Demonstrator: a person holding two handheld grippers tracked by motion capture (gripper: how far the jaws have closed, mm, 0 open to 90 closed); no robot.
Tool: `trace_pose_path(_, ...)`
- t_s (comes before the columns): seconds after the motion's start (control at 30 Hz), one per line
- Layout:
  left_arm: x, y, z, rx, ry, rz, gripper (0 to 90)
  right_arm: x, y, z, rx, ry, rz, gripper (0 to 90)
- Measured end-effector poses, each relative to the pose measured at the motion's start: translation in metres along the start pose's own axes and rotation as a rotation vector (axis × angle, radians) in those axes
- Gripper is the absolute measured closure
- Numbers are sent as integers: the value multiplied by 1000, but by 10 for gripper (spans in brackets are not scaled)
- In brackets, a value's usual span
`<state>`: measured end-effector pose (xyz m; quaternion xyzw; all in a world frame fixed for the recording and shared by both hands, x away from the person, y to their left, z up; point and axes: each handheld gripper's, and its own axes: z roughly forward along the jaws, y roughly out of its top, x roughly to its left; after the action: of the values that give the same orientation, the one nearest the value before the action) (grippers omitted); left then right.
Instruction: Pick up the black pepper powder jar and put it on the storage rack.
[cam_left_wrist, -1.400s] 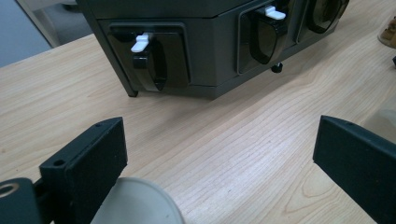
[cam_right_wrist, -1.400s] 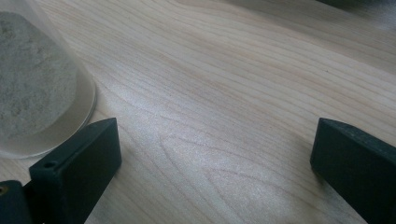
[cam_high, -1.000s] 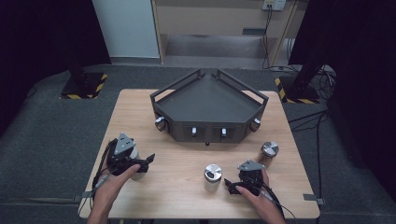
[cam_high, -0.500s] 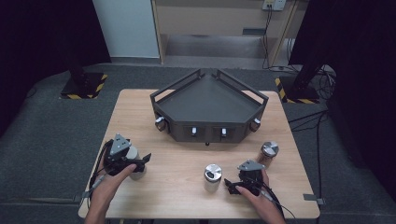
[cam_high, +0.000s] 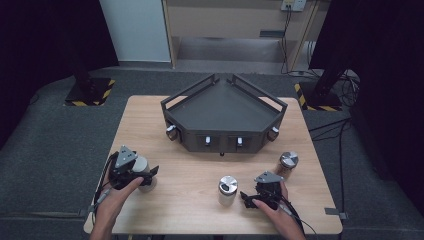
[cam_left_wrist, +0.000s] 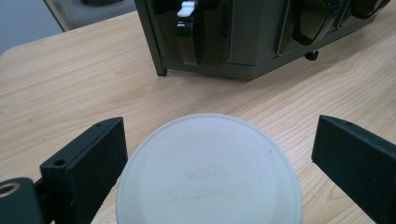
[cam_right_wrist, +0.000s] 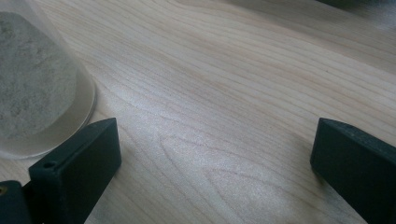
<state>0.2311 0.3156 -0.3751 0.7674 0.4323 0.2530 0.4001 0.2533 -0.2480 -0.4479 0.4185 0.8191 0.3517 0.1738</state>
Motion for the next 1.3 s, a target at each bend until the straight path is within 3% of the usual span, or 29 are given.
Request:
trace_pose_path(0.57,3,-24,4,-34,29,-35,82,0,0,0,1,1,0,17)
trace_pose_path(0.97,-1,-34,7,-41,47,-22,142,0,0,0,1,1,0,17)
trace_pose_path(1.3,-2,-44,8,-77,37,-50,266,0,0,0,1,1,0,17)
